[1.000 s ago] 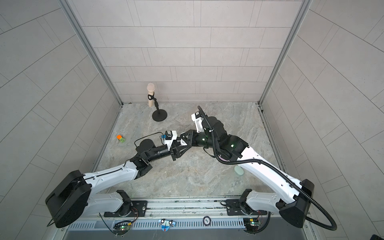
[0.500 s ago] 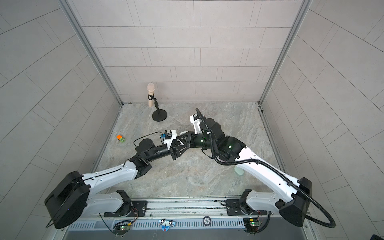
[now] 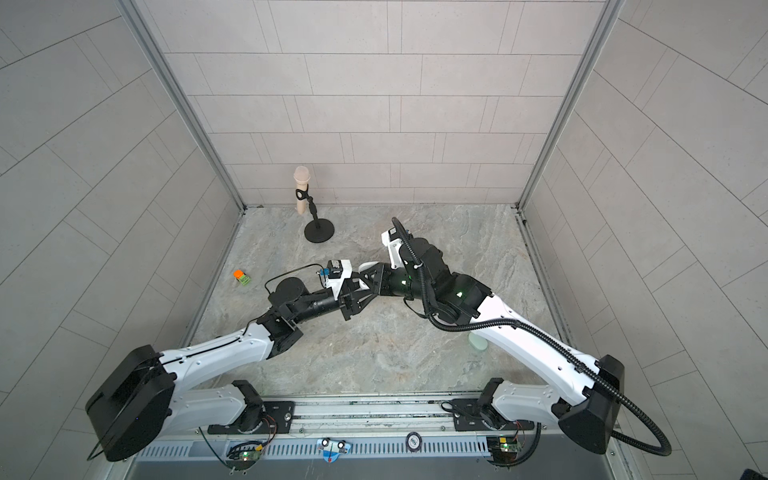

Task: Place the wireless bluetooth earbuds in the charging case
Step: 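Lower the earbud into the empty case slot and open the right gripper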

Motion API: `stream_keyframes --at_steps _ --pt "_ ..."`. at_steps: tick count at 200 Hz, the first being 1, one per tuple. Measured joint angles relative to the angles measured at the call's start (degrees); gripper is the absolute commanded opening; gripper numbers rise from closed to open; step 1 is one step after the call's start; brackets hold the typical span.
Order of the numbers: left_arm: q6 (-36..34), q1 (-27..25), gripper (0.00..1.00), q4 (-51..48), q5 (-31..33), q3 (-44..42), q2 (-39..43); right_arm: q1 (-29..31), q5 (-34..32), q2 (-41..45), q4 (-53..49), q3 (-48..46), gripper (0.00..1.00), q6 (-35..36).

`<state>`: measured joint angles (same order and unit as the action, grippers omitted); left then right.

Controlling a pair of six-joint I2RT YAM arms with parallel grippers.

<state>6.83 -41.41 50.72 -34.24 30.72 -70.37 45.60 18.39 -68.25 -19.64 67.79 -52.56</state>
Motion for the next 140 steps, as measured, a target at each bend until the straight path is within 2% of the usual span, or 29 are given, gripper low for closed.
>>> stream_keyframes --at_steps 45,111,140 --pt "-0.33 0.00 0.27 -0.31 0.07 0.00 0.22 0.00 0.07 0.00 -0.07 0.00 0.20 -0.04" --pt "-1.36 -0.04 0.27 -1.60 0.46 0.00 1.09 0.00 -0.37 1.46 -1.86 0.00 0.33 -0.15" --pt "-1.55 -0.04 0.26 -1.68 0.59 0.02 1.11 0.00 -0.68 2.05 -2.80 0.00 0.35 -0.09"
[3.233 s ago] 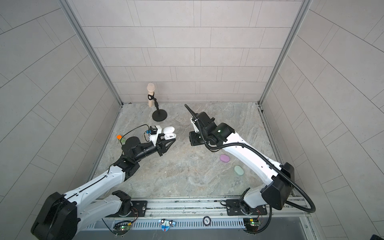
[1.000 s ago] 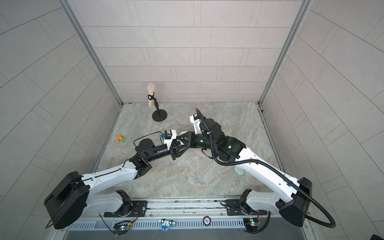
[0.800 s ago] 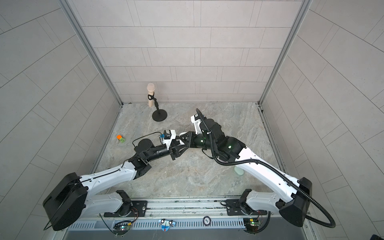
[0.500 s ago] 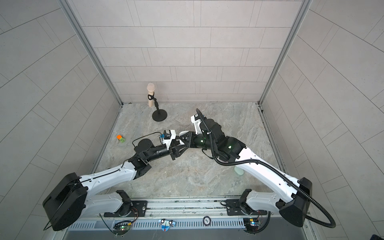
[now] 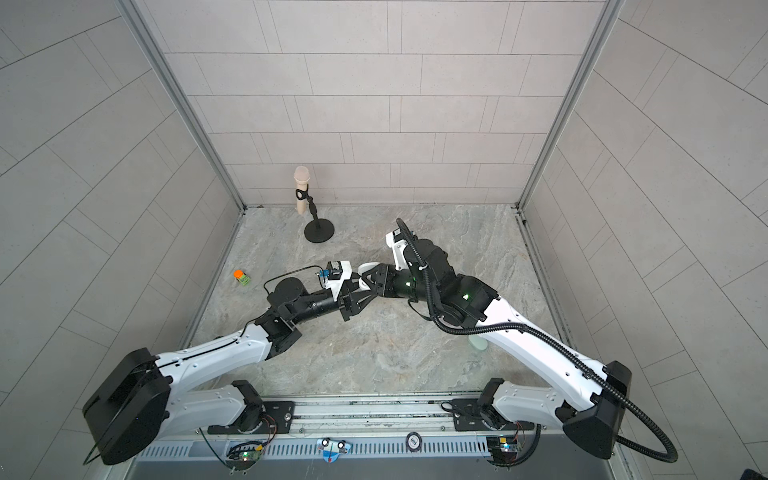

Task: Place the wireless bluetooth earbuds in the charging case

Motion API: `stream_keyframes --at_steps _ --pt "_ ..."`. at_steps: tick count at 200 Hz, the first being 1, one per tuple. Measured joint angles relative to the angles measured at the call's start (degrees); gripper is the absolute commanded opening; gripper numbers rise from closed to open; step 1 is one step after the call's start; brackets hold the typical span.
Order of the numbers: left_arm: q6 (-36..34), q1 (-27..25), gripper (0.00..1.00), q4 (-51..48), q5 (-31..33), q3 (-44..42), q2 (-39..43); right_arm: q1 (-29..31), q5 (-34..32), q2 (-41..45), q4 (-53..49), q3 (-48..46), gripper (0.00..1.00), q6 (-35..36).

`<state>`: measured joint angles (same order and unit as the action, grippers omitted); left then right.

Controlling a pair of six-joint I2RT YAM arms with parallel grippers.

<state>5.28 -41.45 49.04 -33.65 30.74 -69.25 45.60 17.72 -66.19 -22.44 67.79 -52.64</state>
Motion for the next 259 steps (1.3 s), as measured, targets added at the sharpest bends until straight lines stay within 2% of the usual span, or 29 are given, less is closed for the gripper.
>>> stream_keyframes --at_steps 57,123,167,208,259 --pt "-0.37 0.00 0.27 -0.59 0.26 0.00 0.00 0.00 -0.31 0.44 -5.53 3.56 0.49 1.11" --pt "-0.15 -0.07 0.27 -0.61 -0.72 0.00 -0.02 -1.88 -4.79 2.69 -13.60 9.18 0.58 8.31" --pt "-0.17 -0.76 0.27 -1.42 -2.05 0.00 0.00 -6.27 -4.70 -3.08 -16.52 13.49 0.57 12.87" --pt "-0.15 -1.33 0.27 -2.08 -2.58 0.00 0.00 -6.60 -1.68 -10.03 -18.53 17.75 0.50 15.41" --pt "-0.28 -1.36 0.27 -2.38 -2.56 0.00 -0.04 -4.33 -0.31 -8.50 -21.18 14.45 0.46 15.41"
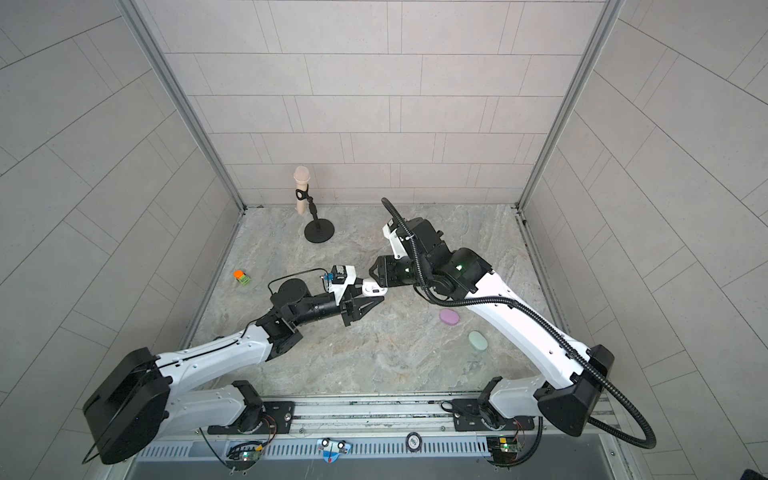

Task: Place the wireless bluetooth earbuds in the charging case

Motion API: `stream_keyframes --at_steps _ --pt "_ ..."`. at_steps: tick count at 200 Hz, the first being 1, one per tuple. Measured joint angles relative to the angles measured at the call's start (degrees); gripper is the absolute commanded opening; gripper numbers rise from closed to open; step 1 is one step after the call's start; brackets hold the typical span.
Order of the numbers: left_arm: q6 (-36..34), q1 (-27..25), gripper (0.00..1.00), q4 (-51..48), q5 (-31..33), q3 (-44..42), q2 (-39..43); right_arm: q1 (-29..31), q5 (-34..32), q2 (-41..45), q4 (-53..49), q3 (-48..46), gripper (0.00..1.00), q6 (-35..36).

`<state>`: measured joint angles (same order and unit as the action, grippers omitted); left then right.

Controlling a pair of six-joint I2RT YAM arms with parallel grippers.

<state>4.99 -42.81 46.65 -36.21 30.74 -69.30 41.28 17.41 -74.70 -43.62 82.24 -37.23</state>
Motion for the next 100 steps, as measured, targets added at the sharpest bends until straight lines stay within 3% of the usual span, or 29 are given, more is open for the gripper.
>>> stream_keyframes --at_steps 51,85,100 --pt "-0.13 0.00 0.27 -0.42 0.02 0.11 -0.04 1.38 -0.31 3.89 -2.01 -3.02 0.48 -0.50" --pt "-0.52 -0.02 0.27 -1.09 0.00 0.28 -0.24 2.95 -1.40 3.37 -3.58 -2.03 0.69 -0.81" --pt "-0.57 -0.02 0.27 -1.16 0.02 0.68 -0.39 3.43 -1.97 2.97 -3.87 -1.20 0.74 -0.63"
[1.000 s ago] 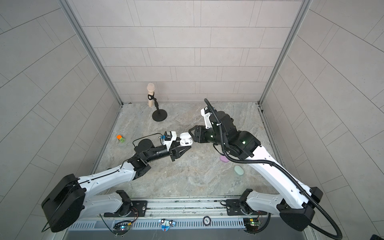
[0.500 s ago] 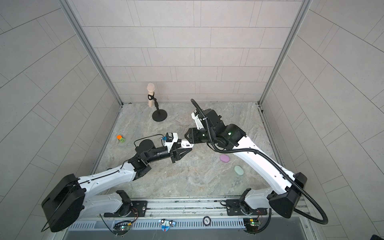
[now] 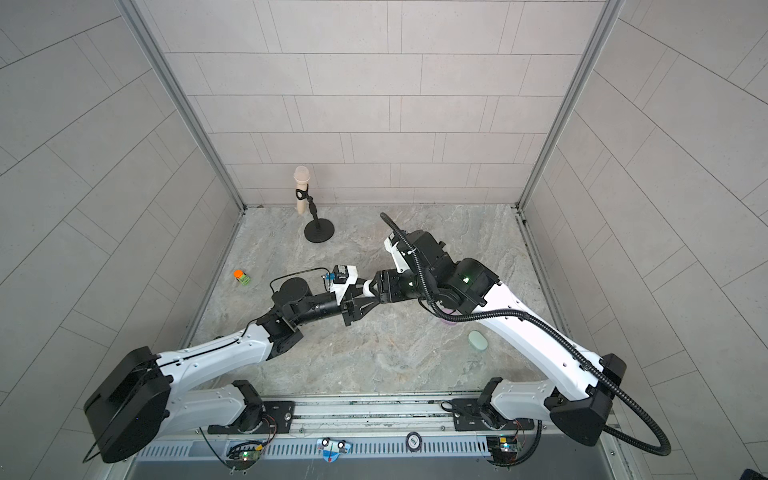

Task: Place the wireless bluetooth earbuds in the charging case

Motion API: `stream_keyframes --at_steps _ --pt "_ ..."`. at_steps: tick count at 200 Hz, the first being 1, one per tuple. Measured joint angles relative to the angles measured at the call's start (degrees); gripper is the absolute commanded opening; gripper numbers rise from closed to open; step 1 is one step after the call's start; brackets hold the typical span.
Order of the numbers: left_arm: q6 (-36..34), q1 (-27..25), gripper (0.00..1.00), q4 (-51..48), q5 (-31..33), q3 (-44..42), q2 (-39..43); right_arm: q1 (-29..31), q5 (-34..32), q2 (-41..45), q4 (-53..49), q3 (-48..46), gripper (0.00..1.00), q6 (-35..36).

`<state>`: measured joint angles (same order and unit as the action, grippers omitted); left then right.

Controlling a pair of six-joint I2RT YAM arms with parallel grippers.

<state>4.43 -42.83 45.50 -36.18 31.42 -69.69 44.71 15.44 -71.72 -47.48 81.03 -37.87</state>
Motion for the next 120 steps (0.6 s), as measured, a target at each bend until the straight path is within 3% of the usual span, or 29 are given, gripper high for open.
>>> stream_keyframes --at_steps 81,120 --pt "-0.42 0.00 0.28 -0.42 -0.02 0.17 -0.07 1.44 -1.92 -4.96 -1.64 3.34 0.78 -0.61" --pt "-0.42 0.00 0.28 -0.42 -0.02 0.17 -0.07 1.79 -1.92 -6.56 -2.23 4.11 0.68 -1.31"
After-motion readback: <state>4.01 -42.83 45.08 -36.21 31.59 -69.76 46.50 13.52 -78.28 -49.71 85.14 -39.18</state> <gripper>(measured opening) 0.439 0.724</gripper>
